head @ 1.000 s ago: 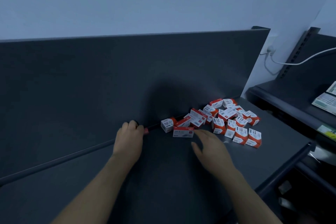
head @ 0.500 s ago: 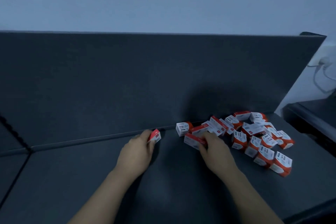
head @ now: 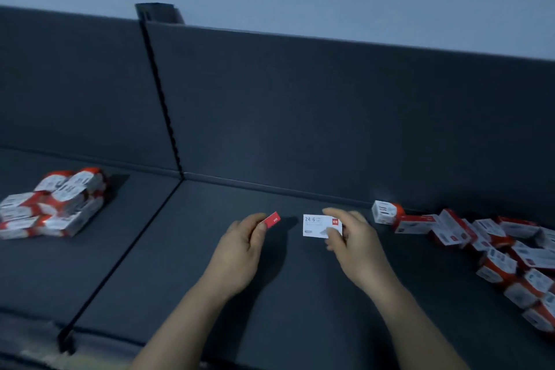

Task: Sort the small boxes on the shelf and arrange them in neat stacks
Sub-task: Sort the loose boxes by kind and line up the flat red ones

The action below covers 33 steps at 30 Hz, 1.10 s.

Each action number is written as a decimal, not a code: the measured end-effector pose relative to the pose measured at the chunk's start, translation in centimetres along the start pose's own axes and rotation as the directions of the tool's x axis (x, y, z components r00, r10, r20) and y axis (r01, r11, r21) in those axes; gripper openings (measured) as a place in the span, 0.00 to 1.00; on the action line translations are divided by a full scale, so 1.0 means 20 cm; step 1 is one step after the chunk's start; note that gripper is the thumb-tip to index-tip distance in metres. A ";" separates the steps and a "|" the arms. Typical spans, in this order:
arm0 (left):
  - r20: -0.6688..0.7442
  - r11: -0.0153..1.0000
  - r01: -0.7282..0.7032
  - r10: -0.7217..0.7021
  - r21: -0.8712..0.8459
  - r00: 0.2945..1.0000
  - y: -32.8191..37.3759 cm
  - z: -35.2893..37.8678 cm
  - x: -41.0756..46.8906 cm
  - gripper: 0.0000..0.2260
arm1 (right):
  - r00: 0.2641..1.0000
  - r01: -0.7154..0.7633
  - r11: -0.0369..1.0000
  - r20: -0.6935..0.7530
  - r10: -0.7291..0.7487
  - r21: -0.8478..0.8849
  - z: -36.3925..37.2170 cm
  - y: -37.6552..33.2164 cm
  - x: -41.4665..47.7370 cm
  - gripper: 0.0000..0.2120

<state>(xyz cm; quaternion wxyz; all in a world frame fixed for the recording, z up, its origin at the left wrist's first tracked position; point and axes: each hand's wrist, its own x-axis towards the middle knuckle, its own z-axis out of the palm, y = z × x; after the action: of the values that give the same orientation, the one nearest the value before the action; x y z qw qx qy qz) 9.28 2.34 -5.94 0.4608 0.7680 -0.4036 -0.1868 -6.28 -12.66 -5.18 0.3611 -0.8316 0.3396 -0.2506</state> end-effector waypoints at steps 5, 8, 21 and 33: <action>-0.175 0.999 0.018 -0.013 0.026 0.985 -0.10 -0.23 -0.08 0.13 | 0.993 0.069 0.998 0.093 -0.069 0.012 0.19 -0.18 0.04 0.22; -0.252 0.999 0.028 -0.016 0.042 0.968 -0.17 -0.40 -0.13 0.14 | 0.986 0.116 0.993 0.115 -0.120 0.038 0.33 -0.34 0.07 0.21; -0.509 0.946 0.227 -0.081 0.231 0.857 -0.60 -1.54 -0.47 0.23 | 0.921 0.318 0.938 0.189 -0.340 0.134 1.30 -1.27 0.06 0.20; -0.613 0.890 0.396 -0.187 0.224 0.768 -1.04 -2.30 -0.61 0.21 | 0.862 0.406 0.909 0.293 -0.415 0.092 2.04 -1.82 0.10 0.15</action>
<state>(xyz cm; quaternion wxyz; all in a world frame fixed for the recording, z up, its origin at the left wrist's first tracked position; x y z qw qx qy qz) 41.49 42.83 -1.61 0.3854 0.9095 -0.1449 0.0565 35.91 21.92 -1.74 0.3590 -0.9082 0.0914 -0.1947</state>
